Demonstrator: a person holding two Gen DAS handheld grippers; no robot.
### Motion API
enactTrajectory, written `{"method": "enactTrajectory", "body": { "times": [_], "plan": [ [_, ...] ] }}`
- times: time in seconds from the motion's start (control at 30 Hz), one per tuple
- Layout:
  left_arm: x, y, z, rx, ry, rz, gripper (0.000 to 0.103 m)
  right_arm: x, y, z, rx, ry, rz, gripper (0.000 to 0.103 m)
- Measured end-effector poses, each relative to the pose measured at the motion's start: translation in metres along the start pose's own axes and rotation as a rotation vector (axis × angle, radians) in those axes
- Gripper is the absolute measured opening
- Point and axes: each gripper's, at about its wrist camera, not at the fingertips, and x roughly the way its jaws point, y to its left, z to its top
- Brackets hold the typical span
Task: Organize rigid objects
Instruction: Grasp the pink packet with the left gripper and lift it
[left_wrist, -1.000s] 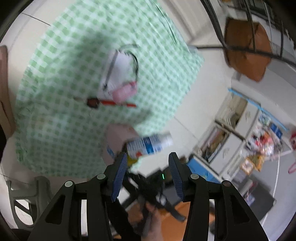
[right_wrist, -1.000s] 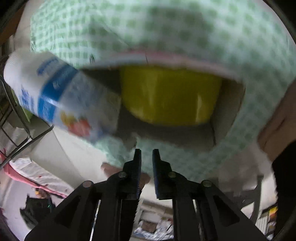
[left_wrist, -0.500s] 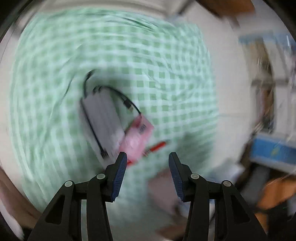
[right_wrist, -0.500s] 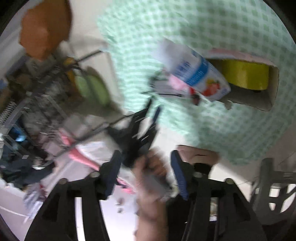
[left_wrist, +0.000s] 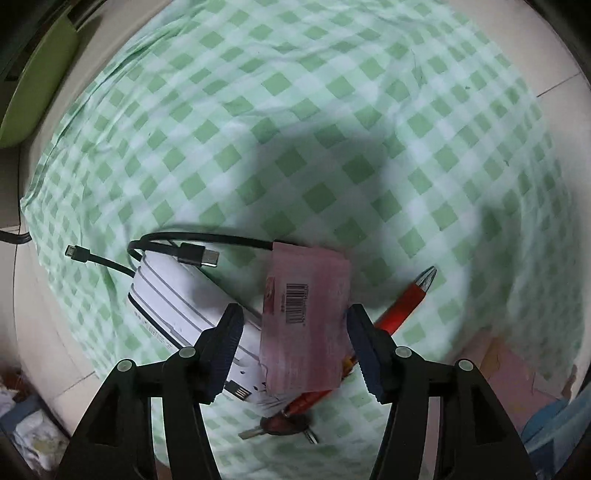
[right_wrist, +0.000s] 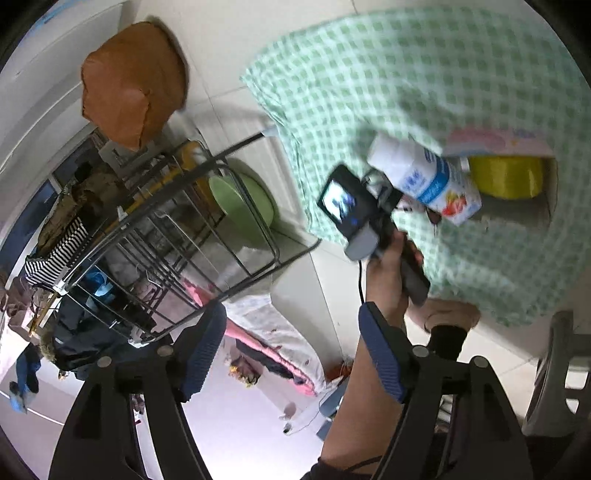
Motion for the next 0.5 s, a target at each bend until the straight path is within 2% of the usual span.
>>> {"method": "enactTrajectory", "body": {
  "times": [0.03, 0.1, 0.23, 0.37, 0.47, 0.5],
  "plan": [
    [0.0, 0.003, 0.001, -0.048, 0.023, -0.056, 0.038, -0.001, -0.003, 0.001, 0.003, 0.003, -0.005, 0.076],
    [-0.001, 0.01, 0.001, -0.116, 0.05, -0.106, 0.029, -0.001, -0.005, 0.001, 0.003, -0.005, -0.02, 0.076],
    [-0.017, 0.028, -0.005, -0.154, 0.03, -0.212, 0.028, -0.003, -0.008, 0.002, 0.011, -0.019, -0.018, 0.076],
    [-0.061, 0.067, -0.025, -0.322, -0.034, -0.529, 0.028, -0.001, 0.0, -0.002, -0.03, -0.012, -0.014, 0.076],
    [-0.103, 0.09, -0.049, -0.397, -0.078, -0.717, 0.028, 0.006, 0.004, -0.007, -0.068, -0.002, -0.039, 0.076],
    [-0.119, 0.096, -0.061, -0.426, -0.09, -0.8, 0.028, 0.009, 0.003, -0.009, -0.076, 0.0, -0.051, 0.076]
  ]
}}
